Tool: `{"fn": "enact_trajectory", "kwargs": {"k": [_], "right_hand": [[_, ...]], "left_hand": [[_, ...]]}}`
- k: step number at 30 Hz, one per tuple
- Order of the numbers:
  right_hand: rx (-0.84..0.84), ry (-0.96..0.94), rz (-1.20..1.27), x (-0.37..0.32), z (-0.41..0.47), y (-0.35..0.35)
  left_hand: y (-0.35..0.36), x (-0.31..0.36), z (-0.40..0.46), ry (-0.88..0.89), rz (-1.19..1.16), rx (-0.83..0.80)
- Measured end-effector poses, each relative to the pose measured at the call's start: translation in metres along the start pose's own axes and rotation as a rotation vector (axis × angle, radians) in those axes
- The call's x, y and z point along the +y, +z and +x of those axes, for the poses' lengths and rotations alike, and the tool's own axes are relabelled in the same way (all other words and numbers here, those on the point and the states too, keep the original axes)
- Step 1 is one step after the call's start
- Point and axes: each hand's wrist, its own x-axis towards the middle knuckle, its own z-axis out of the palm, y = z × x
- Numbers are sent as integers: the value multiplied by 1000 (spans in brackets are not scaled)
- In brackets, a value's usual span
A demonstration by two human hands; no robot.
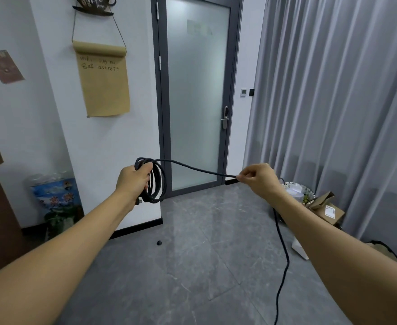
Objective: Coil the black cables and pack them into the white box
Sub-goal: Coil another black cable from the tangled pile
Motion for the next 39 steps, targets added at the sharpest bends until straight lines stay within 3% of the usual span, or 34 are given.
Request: {"fn": "enact_trajectory", "kwargs": {"k": [5, 9, 15, 20, 25, 29, 35, 39], "right_hand": [[-146, -252, -468, -38, -10, 13], [-286, -435, -570, -63, -18, 27], [-387, -527, -304, -84, -22, 35], [-323, -467, 4, -89, -21, 35], [-256, -296, 32, -82, -12, 30], [-327, -240, 96, -74, -8, 29], [-474, -147, 325, -60, -10, 22], [-453, -108, 292, -58, -5, 22]], "left_hand": [[16, 8, -10, 161, 173, 79], [28, 6, -14, 212, 261, 43], [44, 4, -22, 269, 328, -44], [53, 8, -32, 238, 236, -224], [60, 9, -45, -29, -134, -410], [62, 11, -47, -166, -229, -512], [64, 11, -45, -198, -212, -551], [65, 11, -49, -164, -210, -596]]}}
